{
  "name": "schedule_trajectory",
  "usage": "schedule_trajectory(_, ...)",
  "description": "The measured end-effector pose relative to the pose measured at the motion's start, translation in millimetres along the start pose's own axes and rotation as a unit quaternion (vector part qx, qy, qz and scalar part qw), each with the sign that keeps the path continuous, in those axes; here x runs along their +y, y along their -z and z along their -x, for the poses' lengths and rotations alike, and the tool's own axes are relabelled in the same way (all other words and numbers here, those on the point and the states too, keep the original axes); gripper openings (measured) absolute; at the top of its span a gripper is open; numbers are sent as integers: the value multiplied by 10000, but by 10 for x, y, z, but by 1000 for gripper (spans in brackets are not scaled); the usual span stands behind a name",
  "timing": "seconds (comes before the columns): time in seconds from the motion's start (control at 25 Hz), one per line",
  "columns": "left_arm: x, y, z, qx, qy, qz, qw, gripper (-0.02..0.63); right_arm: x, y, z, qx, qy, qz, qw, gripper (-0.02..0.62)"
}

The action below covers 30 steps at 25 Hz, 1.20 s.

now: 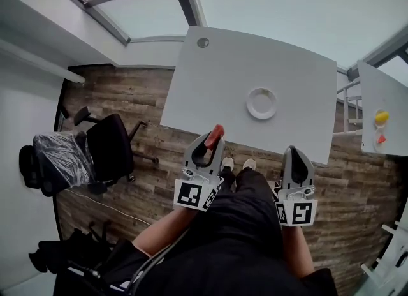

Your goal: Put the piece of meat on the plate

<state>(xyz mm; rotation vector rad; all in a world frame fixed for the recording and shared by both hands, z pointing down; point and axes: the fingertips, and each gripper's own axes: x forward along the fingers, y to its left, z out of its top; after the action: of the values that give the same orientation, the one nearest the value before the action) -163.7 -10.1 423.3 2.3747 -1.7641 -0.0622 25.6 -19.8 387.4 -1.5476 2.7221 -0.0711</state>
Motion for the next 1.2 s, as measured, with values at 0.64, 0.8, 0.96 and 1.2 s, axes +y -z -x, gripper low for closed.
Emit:
schedule_trajectory(0.64, -278, 643, -990, 962, 153, 164, 9951, 95, -435, -149, -251, -278, -221, -192, 9992, 3)
schedule_trajectory(0.8, -391, 846, -1328, 970, 313, 247, 9945, 95, -650, -70, -320, -238, -292, -296, 9989, 3)
schedule_trajectory(0.96, -395, 1078, -1513, 1036, 226, 302, 9939, 95, -814, -66, -365, -275, -222, -214, 9991, 3)
schedule_trajectory(1.2, -425, 1561, -1836, 1509, 189, 435, 9874, 95, -1051, -53, -427, -240, -190, -149, 9994, 3)
